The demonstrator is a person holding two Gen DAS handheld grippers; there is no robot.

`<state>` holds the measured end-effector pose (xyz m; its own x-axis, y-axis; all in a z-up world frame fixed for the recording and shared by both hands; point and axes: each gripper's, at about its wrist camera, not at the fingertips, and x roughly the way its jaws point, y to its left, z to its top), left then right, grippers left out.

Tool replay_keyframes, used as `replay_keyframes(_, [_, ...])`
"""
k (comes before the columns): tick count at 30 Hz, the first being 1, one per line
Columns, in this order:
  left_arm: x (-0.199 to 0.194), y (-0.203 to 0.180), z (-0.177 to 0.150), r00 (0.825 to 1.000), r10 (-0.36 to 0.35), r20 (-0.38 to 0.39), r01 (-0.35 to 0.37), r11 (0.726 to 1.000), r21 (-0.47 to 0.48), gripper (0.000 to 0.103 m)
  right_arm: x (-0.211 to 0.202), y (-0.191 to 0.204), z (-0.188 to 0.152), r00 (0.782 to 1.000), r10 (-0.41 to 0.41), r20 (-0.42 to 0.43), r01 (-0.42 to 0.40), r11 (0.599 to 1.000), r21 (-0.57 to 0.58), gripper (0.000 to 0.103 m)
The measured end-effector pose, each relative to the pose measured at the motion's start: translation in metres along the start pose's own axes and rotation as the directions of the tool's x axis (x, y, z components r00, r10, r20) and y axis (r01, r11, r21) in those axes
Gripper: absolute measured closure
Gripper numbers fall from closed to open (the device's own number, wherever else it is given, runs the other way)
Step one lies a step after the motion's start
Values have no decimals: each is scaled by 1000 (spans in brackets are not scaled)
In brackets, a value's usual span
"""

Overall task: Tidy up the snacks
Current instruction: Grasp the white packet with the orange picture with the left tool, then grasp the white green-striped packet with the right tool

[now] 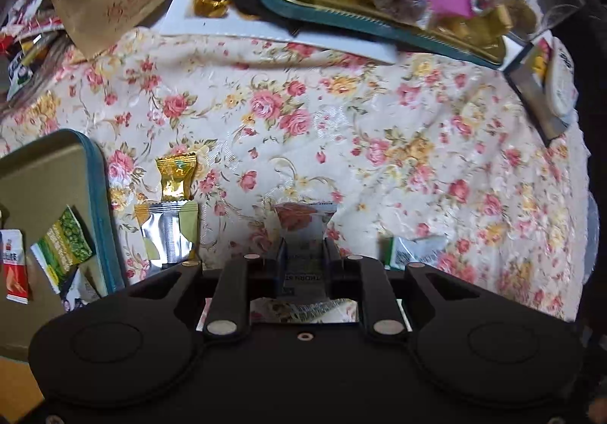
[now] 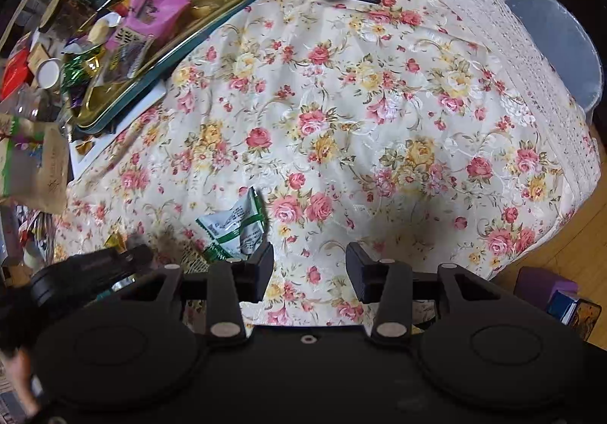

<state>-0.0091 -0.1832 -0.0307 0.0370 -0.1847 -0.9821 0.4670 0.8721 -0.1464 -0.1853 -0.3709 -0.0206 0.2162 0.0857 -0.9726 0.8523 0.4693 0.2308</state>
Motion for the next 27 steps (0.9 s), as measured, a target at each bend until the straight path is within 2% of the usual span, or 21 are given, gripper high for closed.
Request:
replay_keyframes(7, [-34,2,-8,998,53,39,-55,997,63,78,37,40,-9,999,-41,7,42,994,-102,57])
replay_keyframes(12, [-49,23,-16,999,11,35,-12,999,38,78,57,78,-21,989,-109,96,128,965,-230,59])
replay_keyframes(15, [-56,37,-19,999,-9,36,9,1000,12,77,64,95,-30,987,-97,126,130,949,-287,57])
replay_keyframes(18, [-63,47,-21,999,-18,49,19,1000,-9,78,68,104,-33,991,-45,129,81,953,-291,56])
replay_keyframes(20, [-66,52,-22,998,-25,57,26,1000,-14,78,71,109,-33,991,-39,130,75,957,-280,55])
replay_keyframes(27, [-73,67,-24,997,-47,61,50,998,-47,78,111,117,-32,978,-165,127,195,941,-278,50])
